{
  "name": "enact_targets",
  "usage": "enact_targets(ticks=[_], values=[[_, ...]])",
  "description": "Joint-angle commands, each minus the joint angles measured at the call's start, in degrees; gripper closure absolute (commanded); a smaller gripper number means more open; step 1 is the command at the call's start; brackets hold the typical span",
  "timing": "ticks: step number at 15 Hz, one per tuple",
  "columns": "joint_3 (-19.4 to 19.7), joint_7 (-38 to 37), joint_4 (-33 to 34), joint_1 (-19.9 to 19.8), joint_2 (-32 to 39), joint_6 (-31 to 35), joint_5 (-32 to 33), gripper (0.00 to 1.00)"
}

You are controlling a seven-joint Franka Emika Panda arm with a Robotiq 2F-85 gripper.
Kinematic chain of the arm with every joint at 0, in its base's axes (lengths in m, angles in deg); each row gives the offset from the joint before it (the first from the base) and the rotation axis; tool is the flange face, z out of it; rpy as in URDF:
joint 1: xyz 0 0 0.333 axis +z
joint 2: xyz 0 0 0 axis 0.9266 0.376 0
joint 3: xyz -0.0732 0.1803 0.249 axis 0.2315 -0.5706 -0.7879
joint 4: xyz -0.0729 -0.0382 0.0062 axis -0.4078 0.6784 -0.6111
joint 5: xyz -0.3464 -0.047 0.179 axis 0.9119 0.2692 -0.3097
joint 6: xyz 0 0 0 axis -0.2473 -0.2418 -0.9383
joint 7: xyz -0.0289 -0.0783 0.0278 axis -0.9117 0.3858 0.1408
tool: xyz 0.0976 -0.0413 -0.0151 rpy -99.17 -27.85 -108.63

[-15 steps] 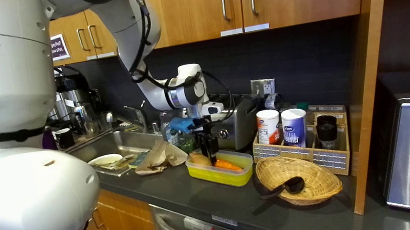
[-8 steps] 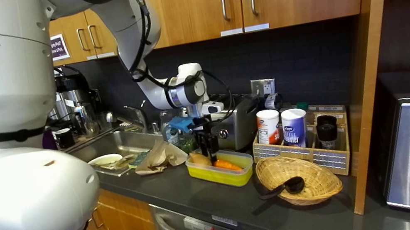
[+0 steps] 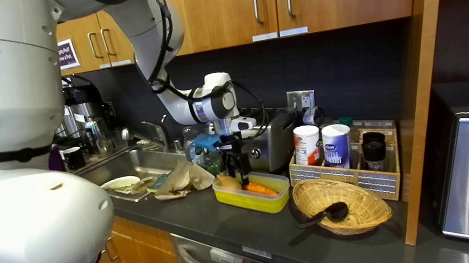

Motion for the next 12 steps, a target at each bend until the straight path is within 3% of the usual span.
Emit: enact_targets(ticks=[1, 12], values=[[0.2, -0.8, 0.9, 0.5, 0.2, -2.3, -1.0, 0.0], [0.0, -0.6, 1.3, 0.5, 1.7, -4.7, -2.5, 0.0]])
